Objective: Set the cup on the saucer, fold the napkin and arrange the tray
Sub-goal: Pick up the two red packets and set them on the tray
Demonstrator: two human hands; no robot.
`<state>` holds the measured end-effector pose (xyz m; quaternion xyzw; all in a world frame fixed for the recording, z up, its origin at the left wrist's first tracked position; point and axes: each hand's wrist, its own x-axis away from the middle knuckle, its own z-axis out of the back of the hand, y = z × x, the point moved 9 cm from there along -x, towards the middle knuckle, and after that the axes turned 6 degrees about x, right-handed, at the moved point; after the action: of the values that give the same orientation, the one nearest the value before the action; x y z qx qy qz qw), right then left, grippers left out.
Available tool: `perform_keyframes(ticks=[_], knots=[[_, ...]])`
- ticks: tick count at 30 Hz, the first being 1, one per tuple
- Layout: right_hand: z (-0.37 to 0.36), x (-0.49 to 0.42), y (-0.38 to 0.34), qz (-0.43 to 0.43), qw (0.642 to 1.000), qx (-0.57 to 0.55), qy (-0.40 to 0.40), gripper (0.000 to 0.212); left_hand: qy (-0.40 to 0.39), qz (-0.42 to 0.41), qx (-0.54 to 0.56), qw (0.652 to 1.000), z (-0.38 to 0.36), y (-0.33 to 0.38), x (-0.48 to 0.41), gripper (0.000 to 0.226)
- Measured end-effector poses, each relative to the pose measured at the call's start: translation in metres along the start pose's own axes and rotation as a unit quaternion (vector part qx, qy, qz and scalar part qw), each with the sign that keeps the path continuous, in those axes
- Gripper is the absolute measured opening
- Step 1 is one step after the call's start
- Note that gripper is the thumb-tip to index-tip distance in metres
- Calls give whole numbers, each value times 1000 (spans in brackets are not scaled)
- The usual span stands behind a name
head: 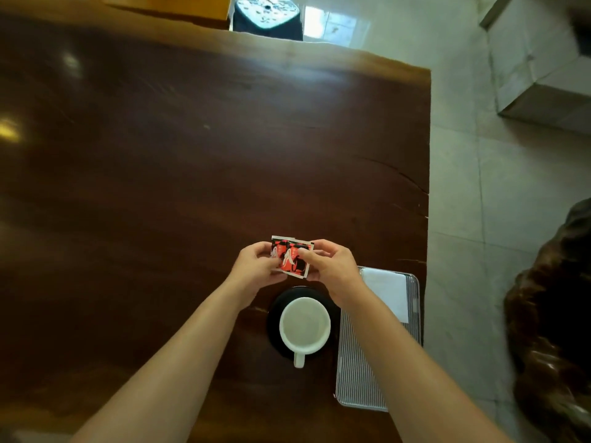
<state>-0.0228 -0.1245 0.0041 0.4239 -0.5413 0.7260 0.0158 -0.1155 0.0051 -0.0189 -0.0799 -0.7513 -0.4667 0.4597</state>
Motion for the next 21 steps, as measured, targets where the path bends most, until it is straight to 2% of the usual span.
perform_keyframes(ticks=[3, 7, 11, 15, 18, 21], knots=[[17, 31, -6, 24, 1000, -9, -9, 16, -56, 8, 27, 998, -41, 3, 42, 31], [53, 73, 0, 48, 998, 11, 30, 16, -96, -9, 33, 995, -83, -11, 87, 40], [93, 116, 15, 59, 994, 31, 83, 28, -152, -59, -6, 987, -124, -35, 122, 31], [125, 148, 39, 51, 995, 22, 81, 27, -170, -74, -8, 983, -155, -64, 143, 28], [140, 166, 54, 69, 994, 65, 59, 17, -173, -61, 14, 983, -173, -88, 152, 25], [153, 180, 74, 69, 992, 84, 63, 17, -158, -60, 4, 986, -183, -110, 157, 22]])
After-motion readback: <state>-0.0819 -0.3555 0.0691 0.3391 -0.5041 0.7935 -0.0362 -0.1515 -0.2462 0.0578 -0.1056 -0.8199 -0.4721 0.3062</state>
